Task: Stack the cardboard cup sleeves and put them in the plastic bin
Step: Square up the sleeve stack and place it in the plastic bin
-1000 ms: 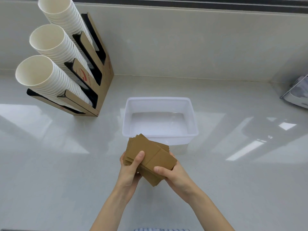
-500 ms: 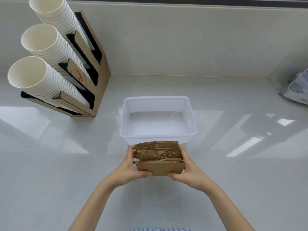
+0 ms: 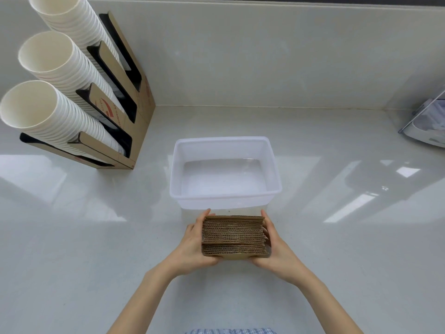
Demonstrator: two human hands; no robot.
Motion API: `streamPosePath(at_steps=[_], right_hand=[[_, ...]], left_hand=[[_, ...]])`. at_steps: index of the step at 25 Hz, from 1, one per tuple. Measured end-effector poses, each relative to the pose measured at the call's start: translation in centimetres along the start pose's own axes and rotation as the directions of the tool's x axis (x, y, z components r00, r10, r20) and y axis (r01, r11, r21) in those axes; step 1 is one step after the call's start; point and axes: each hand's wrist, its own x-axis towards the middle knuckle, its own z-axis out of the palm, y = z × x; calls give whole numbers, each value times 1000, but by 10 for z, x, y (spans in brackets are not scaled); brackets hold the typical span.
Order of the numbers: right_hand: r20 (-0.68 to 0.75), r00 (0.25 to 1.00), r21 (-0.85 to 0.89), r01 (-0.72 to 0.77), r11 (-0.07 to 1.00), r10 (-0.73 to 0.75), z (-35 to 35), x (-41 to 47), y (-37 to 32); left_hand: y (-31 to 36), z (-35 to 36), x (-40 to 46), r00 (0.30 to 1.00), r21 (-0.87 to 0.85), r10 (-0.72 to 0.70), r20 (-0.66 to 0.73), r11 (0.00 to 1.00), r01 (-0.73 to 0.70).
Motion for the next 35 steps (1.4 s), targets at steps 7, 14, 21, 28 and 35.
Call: streamPosePath(at_steps=[7,14,21,28,35], right_hand=[[-24,999,-32,-49,998,48,-7,-4,6],[-20,1000,-127,7,992,-9,9,-1,0],[-7,1000,-83,-5,997,4,-8,-3,1],[-99,994,-60,29,998,-35,-9,-3,-2],[-83,996,-68,15,998,-21,-3,4,-3]], left_hand=[[-3,-4,-5,994,-101,-90,58,990,96],[6,12,1,998,-24,-42,-41,999,41],[-15,-5,-1,999,-87,-19,28,996,21],[-9,-8,-2,998,-106,-15,-55,994,9],[-20,-9,6,999,-38,-31,-32,999,30]])
